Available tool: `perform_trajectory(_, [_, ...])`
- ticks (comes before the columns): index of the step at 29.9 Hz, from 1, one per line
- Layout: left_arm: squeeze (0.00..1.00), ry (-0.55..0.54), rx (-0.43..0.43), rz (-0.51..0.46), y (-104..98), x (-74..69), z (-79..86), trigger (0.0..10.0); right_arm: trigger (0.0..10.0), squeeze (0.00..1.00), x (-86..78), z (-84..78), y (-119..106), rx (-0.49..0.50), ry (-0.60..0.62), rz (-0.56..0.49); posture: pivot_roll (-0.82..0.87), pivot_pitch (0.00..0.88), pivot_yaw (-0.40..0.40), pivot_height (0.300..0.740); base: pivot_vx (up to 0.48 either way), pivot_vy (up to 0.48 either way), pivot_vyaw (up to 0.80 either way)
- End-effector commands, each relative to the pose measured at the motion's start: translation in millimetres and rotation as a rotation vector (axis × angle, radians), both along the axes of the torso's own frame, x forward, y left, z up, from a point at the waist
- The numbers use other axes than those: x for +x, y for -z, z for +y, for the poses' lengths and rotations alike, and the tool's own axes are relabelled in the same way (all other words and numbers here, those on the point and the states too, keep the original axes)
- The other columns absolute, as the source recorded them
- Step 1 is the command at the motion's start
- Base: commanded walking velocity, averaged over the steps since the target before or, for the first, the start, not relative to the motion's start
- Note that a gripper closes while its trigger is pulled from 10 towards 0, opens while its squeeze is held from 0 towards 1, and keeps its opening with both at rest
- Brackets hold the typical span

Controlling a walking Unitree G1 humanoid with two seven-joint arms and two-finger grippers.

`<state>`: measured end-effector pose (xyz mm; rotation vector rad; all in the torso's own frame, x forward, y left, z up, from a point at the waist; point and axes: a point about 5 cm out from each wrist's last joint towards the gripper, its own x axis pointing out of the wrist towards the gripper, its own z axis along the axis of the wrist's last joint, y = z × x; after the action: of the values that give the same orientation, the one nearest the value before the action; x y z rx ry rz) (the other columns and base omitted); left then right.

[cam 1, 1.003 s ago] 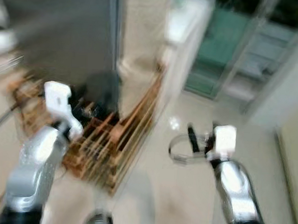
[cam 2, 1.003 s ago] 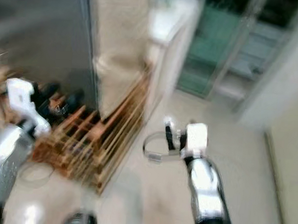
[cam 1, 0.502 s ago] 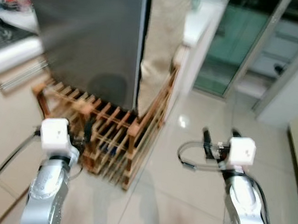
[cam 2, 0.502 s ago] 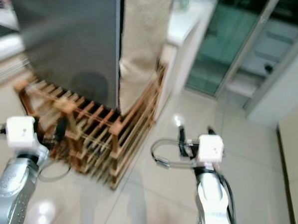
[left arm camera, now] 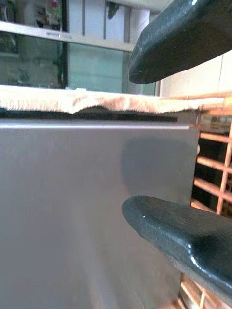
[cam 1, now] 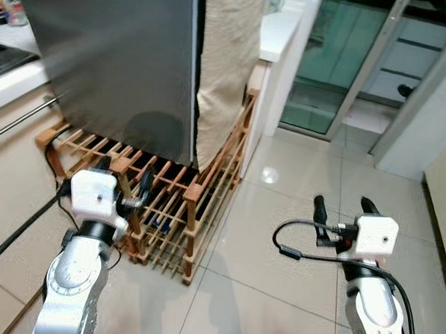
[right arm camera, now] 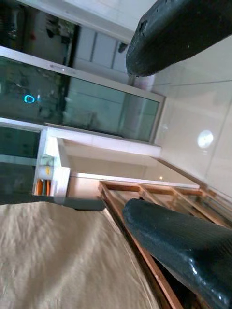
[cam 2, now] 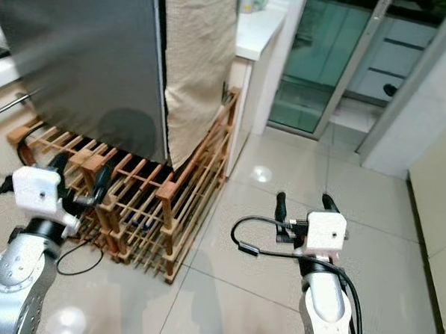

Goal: Restocking fridge

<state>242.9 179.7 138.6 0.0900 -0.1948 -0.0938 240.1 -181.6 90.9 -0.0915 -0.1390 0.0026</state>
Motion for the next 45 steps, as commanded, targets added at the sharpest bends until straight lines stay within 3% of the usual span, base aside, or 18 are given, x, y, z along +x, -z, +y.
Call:
perform_trajectory(1, [0.0, 0.0, 0.003, 0.001, -0.8, 5.0, -2.2, 10.0, 10.0, 0.0, 6.1, 5.0, -0.8, -0.008, -0.02, 0.012, -0.04, 0.0, -0.028, 0.74, 0.255, -0.394, -0.8])
perform_trajectory(10, [0.0, -0.062, -0.056, 0.02, -9.5, 42.2, -2.9, 10.0, 10.0, 0.0, 22.8, 14.4, -7.3, -0.019, -0.071, 0.004, -0.02, 0.0, -0.041, 0.74, 0.249, -0.22, -0.4])
perform_trajectory(13, [0.0, -0.05, -0.078, 0.009, -18.9, 58.8, -12.9, 10.0, 10.0, 0.0, 30.4, 21.7, -8.4, 0.01, -0.092, 0.007, -0.01, 0.0, -0.051, 0.74, 0.0, 0.0, 0.0])
perform_trajectory(14, [0.0, -0.015, -0.082, -0.005, -24.4, 65.2, -23.2, 10.0, 10.0, 0.0, 32.6, 27.8, -8.3, 0.017, -0.115, 0.01, 0.0, 0.0, -0.058, 0.74, 0.0, 0.0, 0.0])
perform_trajectory(15, [0.0, -0.015, -0.082, -0.005, -24.4, 65.2, -23.2, 10.0, 10.0, 0.0, 32.6, 27.8, -8.3, 0.017, -0.115, 0.01, 0.0, 0.0, -0.058, 0.74, 0.0, 0.0, 0.0])
perform_trajectory(17, [0.0, 0.027, -0.052, -0.02, -30.5, 74.8, -38.2, 10.0, 10.0, 0.0, 35.3, 36.8, -7.2, 0.023, -0.153, 0.016, 0.0, 0.0, -0.055, 0.74, 0.0, 0.0, 0.0])
perform_trajectory(21, [0.0, 0.002, -0.028, -0.013, -31.3, 78.2, -31.9, 10.0, 10.0, 0.0, 38.5, 40.5, -8.0, 0.032, -0.173, 0.014, 0.01, 0.0, -0.052, 0.74, 0.0, 0.0, 0.0])
perform_trajectory(25, [0.0, -0.078, -0.073, 0.064, -13.2, 73.7, -10.0, 10.0, 10.0, 0.0, 42.5, 39.1, 0.2, 0.064, -0.16, 0.063, 0.03, 0.0, -0.063, 0.74, 0.0, 0.0, 0.0])
perform_trajectory(30, [0.0, -0.095, -0.056, 0.083, -6.6, 73.1, -11.1, 10.0, 10.0, 0.0, 45.2, 39.8, 4.3, 0.06, -0.165, 0.081, 0.04, 0.0, -0.065, 0.74, 0.0, 0.0, 0.0])
perform_trajectory(34, [0.0, -0.043, 0.025, 0.045, 1.6, 40.6, 14.7, 10.0, 10.0, 0.0, 39.3, 28.3, 0.9, 0.06, -0.115, 0.055, 0.02, 0.0, -0.056, 0.74, 0.0, 0.0, 0.73])
perform_trajectory(35, [0.0, -0.01, 0.019, 0.046, 7.9, 18.1, 26.5, 10.0, 10.0, 0.0, 29.4, 21.8, 0.9, 0.062, -0.104, 0.049, 0.02, 0.0, -0.059, 0.74, 0.0, 0.0, 0.0])
perform_trajectory(37, [0.0, -0.021, 0.025, 0.065, 14.9, -0.1, 35.3, 10.0, 10.0, 0.0, 18.1, 17.2, 2.9, 0.06, -0.102, 0.046, 0.01, 0.0, -0.052, 0.74, 0.0, 0.0, 0.0])
perform_trajectory(38, [0.0, -0.021, 0.025, 0.065, 14.9, -0.1, 35.3, 10.0, 10.0, 0.0, 18.1, 17.2, 2.9, 0.06, -0.102, 0.046, 0.01, 0.0, -0.052, 0.74, 0.0, 0.0, 0.0])
perform_trajectory(40, [0.0, -0.105, 0.028, 0.099, 23.5, -13.1, 38.9, 10.0, 10.0, 0.0, 7.2, 13.3, 6.5, 0.073, -0.096, 0.052, 0.0, 0.0, -0.048, 0.74, 0.0, 0.0, 0.0])
perform_trajectory(43, [0.0, -0.183, -0.047, 0.146, 31.6, -12.0, 32.1, 10.0, 10.0, 0.0, 5.7, 13.8, 8.5, 0.08, -0.085, 0.06, -0.01, 0.0, -0.047, 0.74, 0.0, 0.0, 0.0])
perform_trajectory(45, [0.0, -0.176, -0.066, 0.143, 30.9, -10.4, 28.6, 10.0, 10.0, 0.0, 6.3, 14.5, 8.1, 0.078, -0.086, 0.057, -0.01, 0.0, -0.047, 0.74, 0.0, 0.0, 0.0])
